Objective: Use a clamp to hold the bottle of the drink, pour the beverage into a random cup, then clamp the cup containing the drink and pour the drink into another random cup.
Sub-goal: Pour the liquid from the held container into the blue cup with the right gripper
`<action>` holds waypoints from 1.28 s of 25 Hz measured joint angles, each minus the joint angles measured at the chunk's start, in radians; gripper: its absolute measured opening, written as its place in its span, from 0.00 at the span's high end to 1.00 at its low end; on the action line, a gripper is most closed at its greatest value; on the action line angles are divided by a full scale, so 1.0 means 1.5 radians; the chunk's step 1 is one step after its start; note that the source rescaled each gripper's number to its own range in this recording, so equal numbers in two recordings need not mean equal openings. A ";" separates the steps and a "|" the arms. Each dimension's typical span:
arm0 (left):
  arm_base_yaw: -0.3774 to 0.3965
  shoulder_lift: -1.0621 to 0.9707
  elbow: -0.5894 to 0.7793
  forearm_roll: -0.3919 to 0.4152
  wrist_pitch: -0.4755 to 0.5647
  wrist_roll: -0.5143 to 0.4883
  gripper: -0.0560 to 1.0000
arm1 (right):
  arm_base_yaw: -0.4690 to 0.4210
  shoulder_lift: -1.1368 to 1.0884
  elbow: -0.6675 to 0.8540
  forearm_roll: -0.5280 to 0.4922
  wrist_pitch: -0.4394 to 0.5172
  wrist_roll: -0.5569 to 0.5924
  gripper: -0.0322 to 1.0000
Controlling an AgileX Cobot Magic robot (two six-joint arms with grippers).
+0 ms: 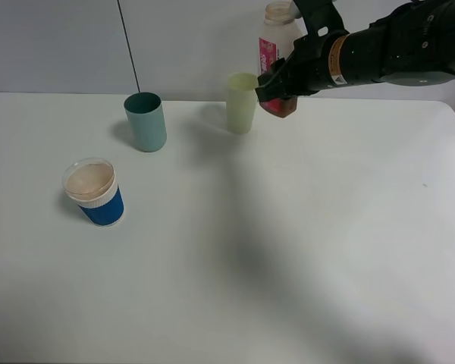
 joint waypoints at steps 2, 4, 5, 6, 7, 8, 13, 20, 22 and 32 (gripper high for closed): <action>0.000 0.000 0.000 0.000 0.000 0.000 0.36 | 0.002 -0.002 0.000 0.001 0.012 0.000 0.95; 0.000 0.000 0.000 0.000 0.000 0.000 0.36 | 0.005 -0.002 0.000 0.005 0.021 0.000 0.95; 0.000 0.000 0.000 0.000 0.000 0.000 0.36 | 0.006 -0.002 0.000 0.005 0.025 0.000 0.95; 0.000 0.000 0.000 0.000 0.000 0.000 0.36 | 0.007 -0.002 0.000 0.005 0.028 0.000 0.95; 0.000 0.000 0.000 0.000 0.000 0.000 0.36 | 0.008 -0.002 0.000 0.008 0.030 0.000 0.95; 0.000 0.000 0.000 0.000 0.000 0.000 0.36 | 0.009 -0.003 0.000 0.011 0.033 0.000 0.95; 0.000 0.000 0.000 0.000 0.000 0.000 0.36 | 0.010 -0.006 0.000 0.022 0.050 0.000 0.95; 0.000 0.000 0.000 0.000 0.000 0.000 0.36 | 0.010 -0.018 0.000 0.023 0.113 -0.028 0.95; 0.000 0.000 0.000 0.000 0.000 0.000 0.36 | 0.010 -0.029 0.000 0.029 0.132 -0.049 0.95; 0.000 0.000 0.000 0.000 0.000 0.000 0.36 | 0.010 -0.054 0.000 0.062 0.163 -0.119 0.95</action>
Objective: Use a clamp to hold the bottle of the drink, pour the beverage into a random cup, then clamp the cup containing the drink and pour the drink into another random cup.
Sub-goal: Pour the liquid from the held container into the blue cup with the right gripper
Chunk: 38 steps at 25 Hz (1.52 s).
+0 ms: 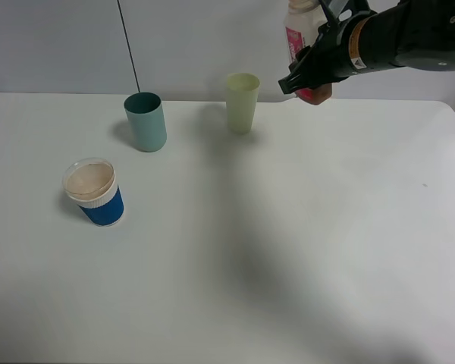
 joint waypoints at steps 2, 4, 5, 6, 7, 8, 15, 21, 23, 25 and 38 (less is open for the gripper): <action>0.000 0.000 0.000 0.000 0.000 0.000 0.36 | 0.000 -0.001 0.000 0.001 0.001 -0.001 0.95; 0.000 0.000 0.000 0.000 0.000 0.000 0.36 | 0.000 -0.001 0.000 0.007 0.003 -0.003 0.95; 0.000 0.000 0.000 0.000 0.000 0.000 0.36 | 0.000 -0.001 0.000 0.012 0.003 -0.003 0.95; 0.000 0.000 0.000 0.000 0.000 0.000 0.36 | 0.000 -0.001 0.000 0.015 0.005 -0.003 0.95; 0.000 0.000 0.000 0.000 0.000 0.000 0.36 | 0.000 -0.001 0.000 0.017 0.007 -0.004 0.95; 0.000 0.000 0.000 0.000 0.000 0.000 0.36 | 0.000 -0.001 0.000 0.017 0.010 -0.004 0.95; 0.000 0.000 0.000 0.000 0.000 0.000 0.36 | 0.000 -0.001 0.000 0.017 0.016 -0.016 0.95; 0.000 0.000 0.000 0.000 0.000 0.000 0.36 | 0.019 -0.001 0.000 0.017 0.019 -0.034 0.95; 0.000 0.000 0.000 0.000 0.000 0.000 0.36 | 0.033 -0.001 0.000 0.018 0.015 -0.042 0.95; 0.000 0.000 0.000 0.000 0.000 0.000 0.36 | 0.044 -0.001 0.000 0.025 0.007 -0.050 0.95; 0.000 0.000 0.000 0.000 0.000 0.000 0.36 | 0.100 -0.001 0.000 0.035 -0.004 -0.057 0.95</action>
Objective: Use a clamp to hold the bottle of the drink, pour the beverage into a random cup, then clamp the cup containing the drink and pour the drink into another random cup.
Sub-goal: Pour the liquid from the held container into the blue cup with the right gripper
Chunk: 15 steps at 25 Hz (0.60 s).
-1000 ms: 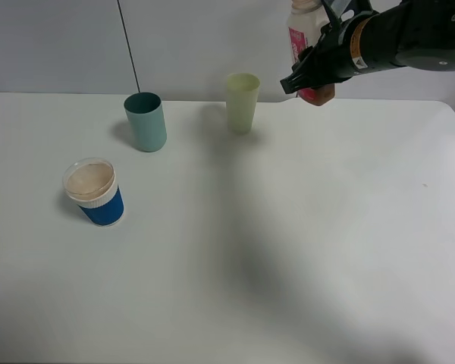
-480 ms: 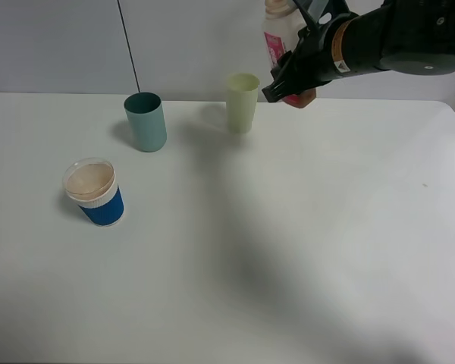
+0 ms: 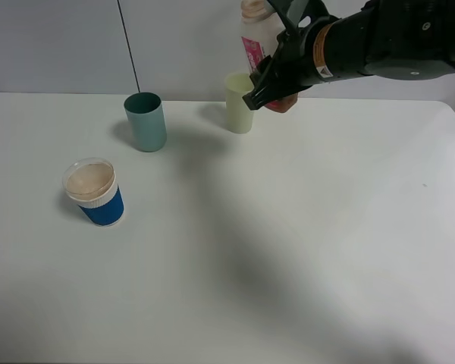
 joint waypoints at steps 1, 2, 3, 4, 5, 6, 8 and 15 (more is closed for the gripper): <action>0.000 0.000 0.000 0.000 0.000 0.000 0.36 | 0.001 0.000 0.000 0.001 0.000 0.000 0.95; 0.000 0.000 0.000 0.000 0.000 0.000 0.36 | 0.002 0.000 0.000 0.005 0.000 0.000 0.95; 0.000 0.000 0.000 0.000 0.000 0.000 0.36 | 0.002 0.000 0.000 0.008 0.000 0.000 0.95; 0.000 0.000 0.000 0.000 0.000 0.000 0.36 | 0.002 0.000 0.000 0.010 0.003 0.000 0.95; 0.000 0.000 0.000 0.000 0.000 0.000 0.36 | 0.002 0.000 0.000 0.013 0.007 0.000 0.95; 0.000 0.000 0.000 0.000 0.000 0.000 0.36 | 0.001 0.000 0.000 0.014 0.011 -0.003 0.95; 0.000 0.000 0.000 0.000 0.000 0.000 0.36 | -0.005 0.000 0.000 0.015 0.027 -0.008 0.95; 0.000 0.000 0.000 0.000 0.000 0.000 0.36 | -0.040 0.000 0.000 0.017 0.050 -0.032 0.95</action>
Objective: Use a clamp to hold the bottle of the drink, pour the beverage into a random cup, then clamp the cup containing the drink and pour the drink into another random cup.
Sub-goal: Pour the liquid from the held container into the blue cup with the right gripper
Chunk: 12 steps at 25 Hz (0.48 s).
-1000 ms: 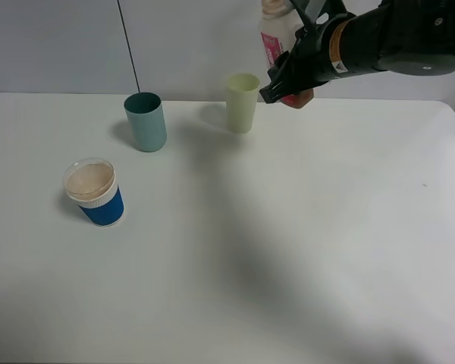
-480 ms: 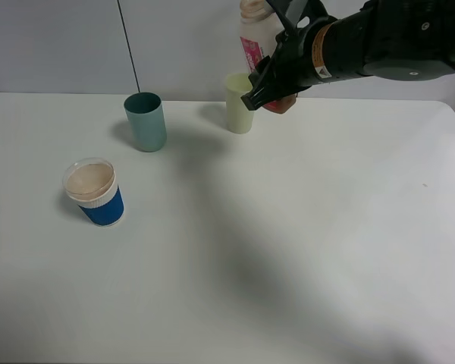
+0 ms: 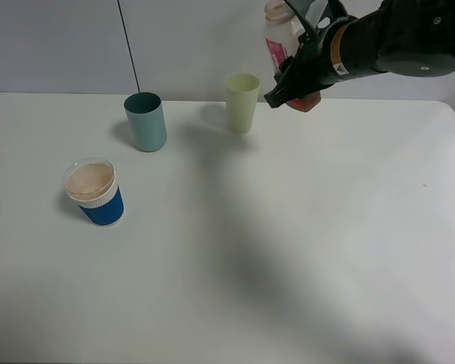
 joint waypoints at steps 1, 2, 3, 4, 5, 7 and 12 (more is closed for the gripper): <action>0.000 0.000 0.000 0.000 0.000 0.000 0.36 | -0.005 0.000 0.000 0.000 0.000 0.000 0.95; 0.000 0.000 0.000 0.000 0.000 0.000 0.36 | -0.011 0.000 0.000 0.000 0.000 0.000 0.95; 0.000 0.000 0.000 0.000 0.000 0.000 0.36 | -0.026 0.000 0.000 0.000 0.002 0.000 0.95; 0.000 0.000 0.000 0.000 0.000 0.000 0.36 | -0.033 0.000 0.000 0.000 0.003 -0.001 0.95; 0.000 0.000 0.000 0.000 0.000 0.000 0.36 | -0.039 0.000 0.000 0.000 0.003 -0.001 0.95; 0.000 0.000 0.000 0.000 0.000 0.000 0.36 | -0.053 0.000 0.000 0.000 0.004 -0.003 0.95; 0.000 0.000 0.000 0.000 0.000 0.000 0.36 | -0.078 0.000 0.000 0.000 0.004 -0.022 0.95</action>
